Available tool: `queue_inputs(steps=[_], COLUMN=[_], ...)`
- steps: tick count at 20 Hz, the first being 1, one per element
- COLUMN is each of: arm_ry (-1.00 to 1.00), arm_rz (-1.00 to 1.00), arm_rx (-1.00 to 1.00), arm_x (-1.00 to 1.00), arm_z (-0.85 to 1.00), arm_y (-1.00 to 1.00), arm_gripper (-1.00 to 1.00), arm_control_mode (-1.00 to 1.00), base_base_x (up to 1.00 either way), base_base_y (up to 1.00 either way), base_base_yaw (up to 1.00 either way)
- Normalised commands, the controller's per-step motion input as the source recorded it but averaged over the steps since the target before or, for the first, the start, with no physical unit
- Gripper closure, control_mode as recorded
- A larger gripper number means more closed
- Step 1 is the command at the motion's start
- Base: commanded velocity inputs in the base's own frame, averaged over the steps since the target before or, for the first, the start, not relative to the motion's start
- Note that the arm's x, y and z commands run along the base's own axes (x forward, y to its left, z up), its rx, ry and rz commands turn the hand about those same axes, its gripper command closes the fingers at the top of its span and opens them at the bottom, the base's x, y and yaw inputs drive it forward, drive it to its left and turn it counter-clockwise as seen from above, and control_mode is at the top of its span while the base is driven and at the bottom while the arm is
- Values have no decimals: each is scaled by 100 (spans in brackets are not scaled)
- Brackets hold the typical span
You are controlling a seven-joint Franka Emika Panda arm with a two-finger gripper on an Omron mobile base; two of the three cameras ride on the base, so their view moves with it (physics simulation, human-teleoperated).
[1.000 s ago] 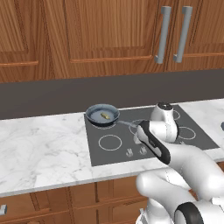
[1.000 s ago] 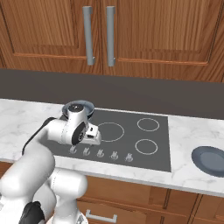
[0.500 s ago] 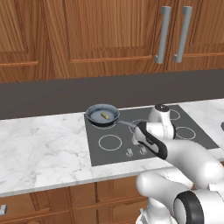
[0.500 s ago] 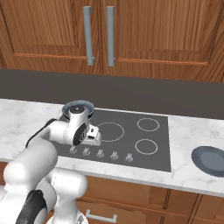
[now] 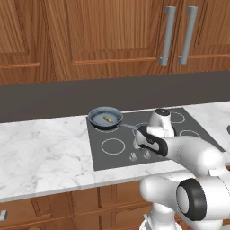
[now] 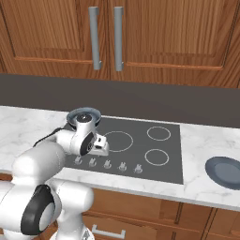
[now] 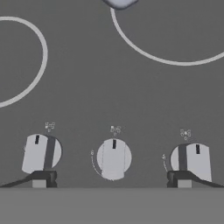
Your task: Pick up the butter stick and place it in the pan. Then turn on the burner for the pan.
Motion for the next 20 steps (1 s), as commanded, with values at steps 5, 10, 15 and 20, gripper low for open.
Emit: queue_inputs(steps=[5, 10, 15, 20], arm_ry=[2, 4, 4, 3], arm_rz=[0, 0, 0, 0], arm_rx=[0, 0, 0, 0], arm_x=[3, 0, 0, 0], arm_z=[-20, -26, -24, -21], arm_y=[0, 0, 0, 0], arm_gripper=[-100, -100, -100, -100], arm_control_mode=[-100, -100, -100, -100], base_base_x=[0, 0, 0, 0], base_base_y=[0, 0, 0, 0], base_base_yaw=[0, 0, 0, 0])
